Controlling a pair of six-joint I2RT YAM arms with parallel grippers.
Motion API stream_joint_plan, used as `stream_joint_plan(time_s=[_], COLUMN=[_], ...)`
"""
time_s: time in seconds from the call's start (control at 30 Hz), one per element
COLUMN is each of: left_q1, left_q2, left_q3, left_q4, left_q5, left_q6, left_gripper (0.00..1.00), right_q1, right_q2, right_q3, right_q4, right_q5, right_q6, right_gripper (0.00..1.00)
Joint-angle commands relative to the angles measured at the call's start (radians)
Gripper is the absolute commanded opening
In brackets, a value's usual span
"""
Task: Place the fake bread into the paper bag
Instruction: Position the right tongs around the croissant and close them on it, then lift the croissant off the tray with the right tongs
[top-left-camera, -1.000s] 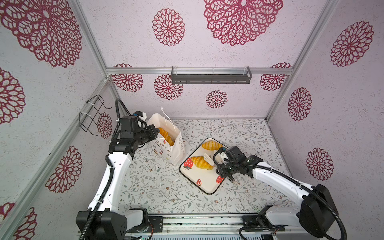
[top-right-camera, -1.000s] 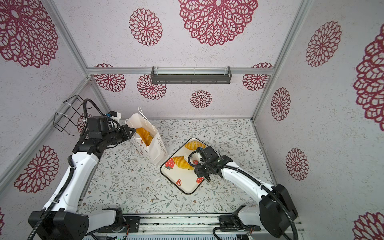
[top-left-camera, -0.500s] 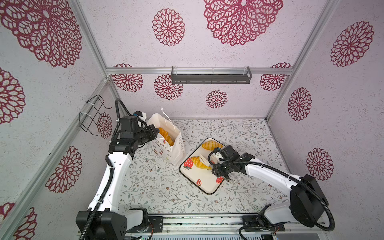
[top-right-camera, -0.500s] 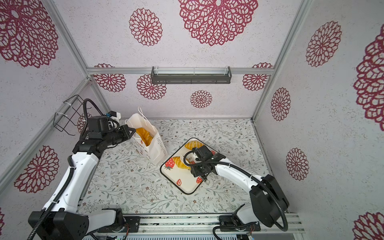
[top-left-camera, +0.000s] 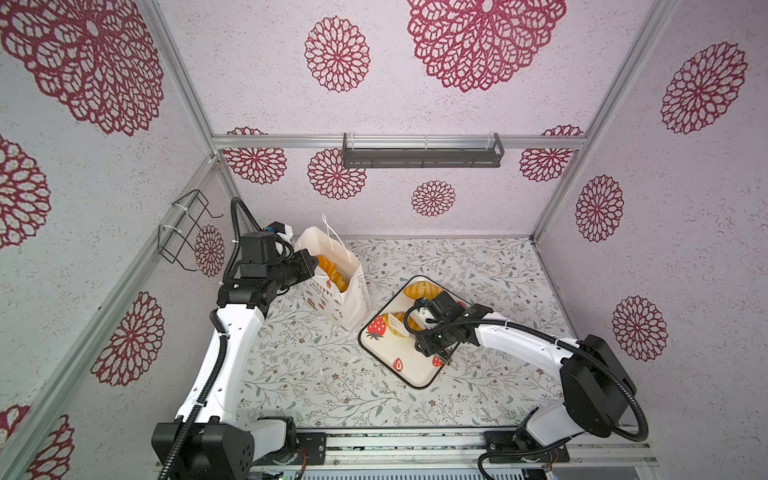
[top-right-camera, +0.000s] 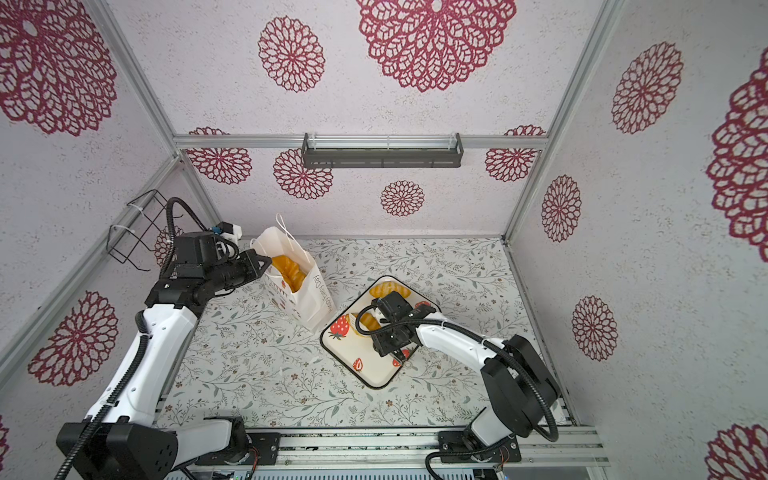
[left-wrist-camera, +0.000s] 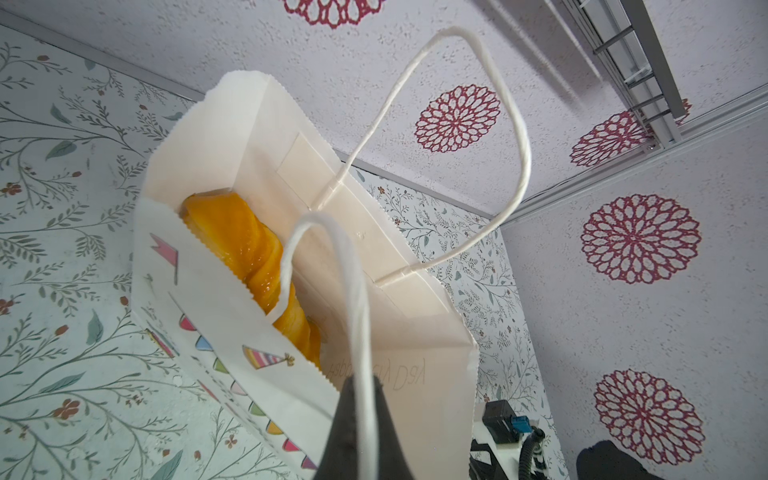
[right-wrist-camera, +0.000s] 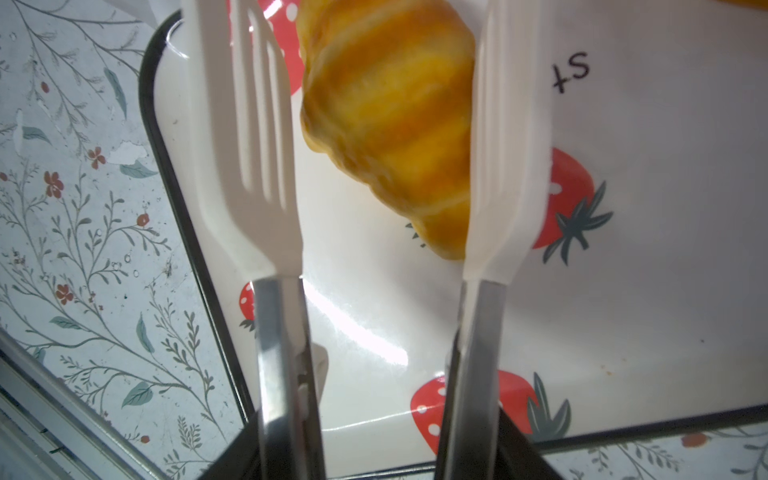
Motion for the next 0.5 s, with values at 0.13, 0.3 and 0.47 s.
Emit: stream_joint_plan(time_s=[0.13,0.3,0.47], left_q1=[-0.003,-0.002,-0.003], left_q2=[-0.002,-0.007,-0.013], left_q3=[0.009,0.004,-0.001], left_q4=[0.016,0.017,0.018], left_q5=[0.005,0.005,0.003], left_q6=[0.011,0.013,0.018], left_gripper=[0.00,0.00,0.00], right_q1=[0.033,0.033,0.033], right_q2=[0.051,0.066,0.073], right_q3=[0.053,0.058,0.064], right_q4=[-0.018,-0.019,-0.024], right_q5=[0.042,0.054,0.066], right_q6=[-0.035,-0.036,-0.036], right_gripper=[0.50,0.48,0.41])
